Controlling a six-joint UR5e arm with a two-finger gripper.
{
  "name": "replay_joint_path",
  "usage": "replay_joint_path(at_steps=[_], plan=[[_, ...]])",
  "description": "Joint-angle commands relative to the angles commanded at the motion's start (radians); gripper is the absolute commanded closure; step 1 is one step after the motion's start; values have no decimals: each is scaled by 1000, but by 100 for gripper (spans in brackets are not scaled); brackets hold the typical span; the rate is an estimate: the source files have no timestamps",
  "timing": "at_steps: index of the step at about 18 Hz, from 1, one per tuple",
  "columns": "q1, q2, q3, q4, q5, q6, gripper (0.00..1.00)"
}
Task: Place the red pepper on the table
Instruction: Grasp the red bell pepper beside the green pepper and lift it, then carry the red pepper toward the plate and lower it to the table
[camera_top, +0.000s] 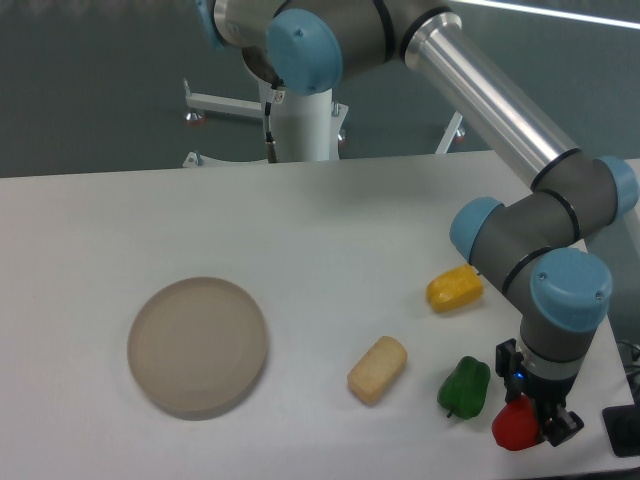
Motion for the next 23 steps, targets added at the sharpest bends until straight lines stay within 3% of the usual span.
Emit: replay_joint_path(at_steps=[4, 9, 14, 21, 23], plan=[[-6, 0, -5, 0, 3, -5, 60], [-28, 63, -84, -15, -3, -86, 60], [-32, 205, -271, -20, -20, -127, 60], [-32, 455, -625, -17, -57, -129, 59], [-34, 543, -753, -11, -57, -129, 59]])
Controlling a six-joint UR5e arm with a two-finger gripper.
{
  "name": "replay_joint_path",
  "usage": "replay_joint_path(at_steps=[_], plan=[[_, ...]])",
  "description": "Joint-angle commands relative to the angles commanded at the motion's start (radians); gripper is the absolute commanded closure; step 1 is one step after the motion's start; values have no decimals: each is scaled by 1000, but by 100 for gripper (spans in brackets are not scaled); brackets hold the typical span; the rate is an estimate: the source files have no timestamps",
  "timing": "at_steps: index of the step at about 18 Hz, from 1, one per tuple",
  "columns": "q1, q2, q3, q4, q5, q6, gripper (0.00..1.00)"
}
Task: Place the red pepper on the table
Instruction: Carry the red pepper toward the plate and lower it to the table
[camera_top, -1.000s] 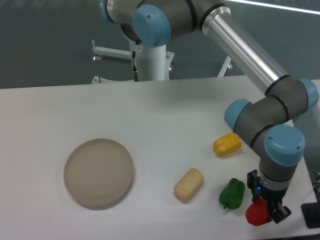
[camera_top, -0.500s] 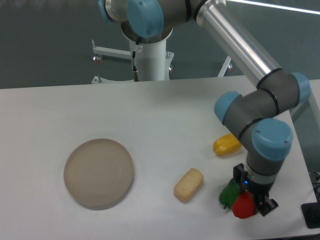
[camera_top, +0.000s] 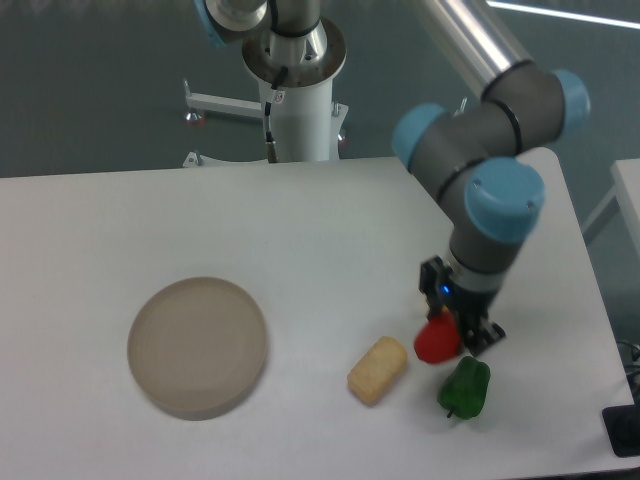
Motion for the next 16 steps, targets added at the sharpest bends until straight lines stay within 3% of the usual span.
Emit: replay_joint_path(at_steps=[3, 5, 7, 11, 16], plan=[[2, 46, -97, 2, -38, -3, 59], [9, 56, -170, 56, -142, -24, 60], [6, 82, -249, 113, -175, -31, 60], [-3, 97, -300, 146, -235, -77, 59], [-29, 103, -393, 259, -233, -109, 59]])
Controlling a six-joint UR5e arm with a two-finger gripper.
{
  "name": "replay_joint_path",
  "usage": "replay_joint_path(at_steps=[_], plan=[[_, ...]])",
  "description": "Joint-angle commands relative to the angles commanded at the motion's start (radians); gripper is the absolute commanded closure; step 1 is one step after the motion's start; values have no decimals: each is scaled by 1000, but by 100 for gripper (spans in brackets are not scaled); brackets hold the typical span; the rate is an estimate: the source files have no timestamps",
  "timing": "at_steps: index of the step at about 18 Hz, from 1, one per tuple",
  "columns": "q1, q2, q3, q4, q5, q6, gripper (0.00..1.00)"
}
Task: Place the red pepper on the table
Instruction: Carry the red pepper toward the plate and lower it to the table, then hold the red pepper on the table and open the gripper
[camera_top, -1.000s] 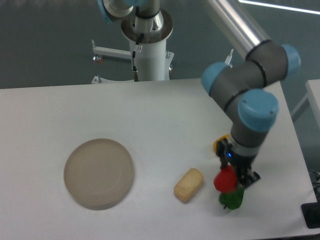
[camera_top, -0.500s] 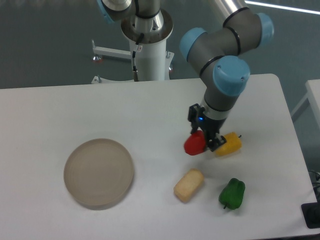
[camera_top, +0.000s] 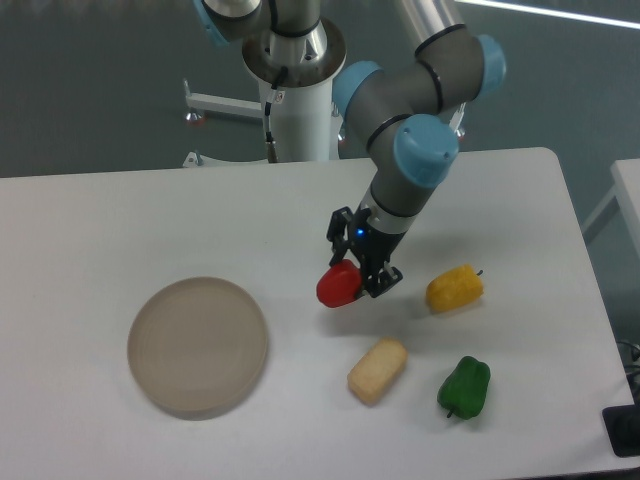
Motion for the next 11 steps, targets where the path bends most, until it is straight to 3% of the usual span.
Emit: replay_joint_path(at_steps=[11], plan=[[-18, -14, -26, 43, 5, -6, 59]])
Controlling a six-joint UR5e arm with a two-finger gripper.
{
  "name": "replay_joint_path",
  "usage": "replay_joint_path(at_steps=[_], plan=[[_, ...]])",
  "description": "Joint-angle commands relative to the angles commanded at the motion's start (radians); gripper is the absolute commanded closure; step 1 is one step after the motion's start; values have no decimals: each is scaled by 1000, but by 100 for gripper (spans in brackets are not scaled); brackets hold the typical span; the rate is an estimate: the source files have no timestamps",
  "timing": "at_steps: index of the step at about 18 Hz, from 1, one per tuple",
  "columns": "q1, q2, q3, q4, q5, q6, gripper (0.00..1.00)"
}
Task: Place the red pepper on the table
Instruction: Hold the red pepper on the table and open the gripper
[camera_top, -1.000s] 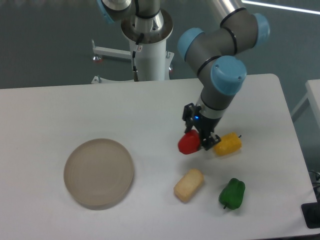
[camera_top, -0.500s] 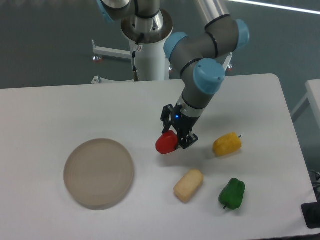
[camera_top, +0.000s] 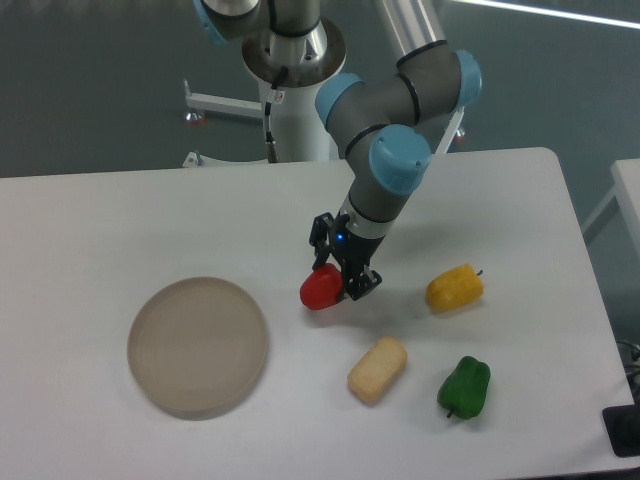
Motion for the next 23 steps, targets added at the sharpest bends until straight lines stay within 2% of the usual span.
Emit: replay_joint_path(at_steps=[23], plan=[[0, -15, -20, 11, 5, 3, 59]])
